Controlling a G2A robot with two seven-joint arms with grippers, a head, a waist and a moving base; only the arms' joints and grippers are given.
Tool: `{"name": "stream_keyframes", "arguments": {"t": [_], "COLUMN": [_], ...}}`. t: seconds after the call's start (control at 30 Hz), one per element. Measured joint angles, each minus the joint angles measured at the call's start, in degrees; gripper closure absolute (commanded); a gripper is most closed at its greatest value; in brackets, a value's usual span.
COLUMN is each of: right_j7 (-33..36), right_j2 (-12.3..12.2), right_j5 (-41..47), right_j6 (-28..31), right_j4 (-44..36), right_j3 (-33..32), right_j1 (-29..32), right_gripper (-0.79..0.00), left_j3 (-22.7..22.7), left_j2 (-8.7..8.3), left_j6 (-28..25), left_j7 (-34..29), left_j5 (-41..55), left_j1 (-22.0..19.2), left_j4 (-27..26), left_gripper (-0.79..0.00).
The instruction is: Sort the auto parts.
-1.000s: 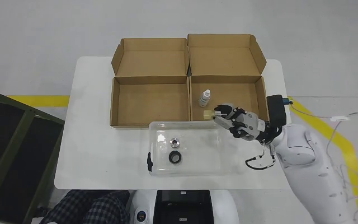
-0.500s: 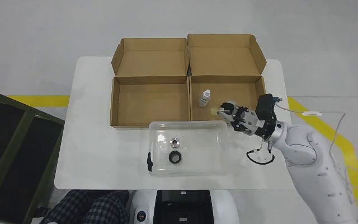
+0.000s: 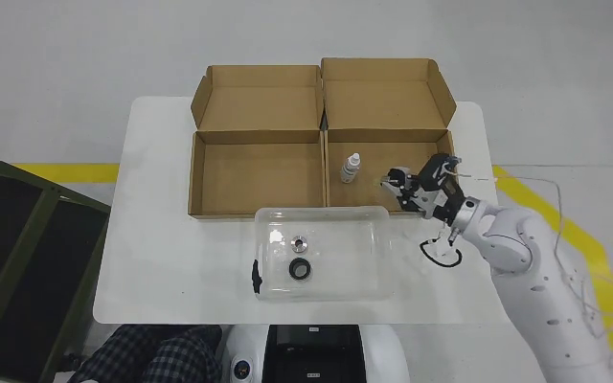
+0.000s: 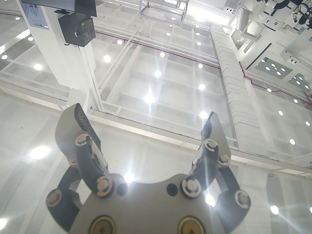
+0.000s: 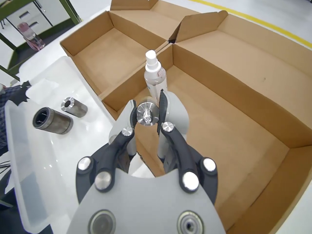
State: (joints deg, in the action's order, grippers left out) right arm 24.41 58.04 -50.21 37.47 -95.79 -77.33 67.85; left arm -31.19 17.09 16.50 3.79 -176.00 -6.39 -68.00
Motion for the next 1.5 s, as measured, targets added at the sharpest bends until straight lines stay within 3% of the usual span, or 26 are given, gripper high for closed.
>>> {"name": "stream_keyframes", "arguments": {"t": [0.9,1.1,1.3,1.5], "right_j7": [6.55,7.70,8.62,8.96], "right_j2": [3.01,3.57,4.04,4.48], "right_j5": [-12.17,-13.70,-14.67,-15.04], "right_j6": [-11.02,-12.29,-13.02,-13.63], "right_j4": [10.97,12.05,12.59,12.95], "right_j3": [14.27,16.07,17.43,18.38], "right_j1": [-13.34,-14.72,-15.52,-16.02], "right_gripper": [0.000,-0.083,-0.256,-0.329], "left_j3": [0.00,0.00,0.00,0.00], "left_j2": [0.00,0.00,0.00,0.00], "left_j6": [0.00,0.00,0.00,0.00], "left_j7": [0.00,0.00,0.00,0.00], "left_j5": [0.00,0.00,0.00,0.00], "left_j1": [0.00,0.00,0.00,0.00], "left_j4": [0.00,0.00,0.00,0.00], "left_gripper": [-0.785,-0.785,-0.785,-0.785]}}
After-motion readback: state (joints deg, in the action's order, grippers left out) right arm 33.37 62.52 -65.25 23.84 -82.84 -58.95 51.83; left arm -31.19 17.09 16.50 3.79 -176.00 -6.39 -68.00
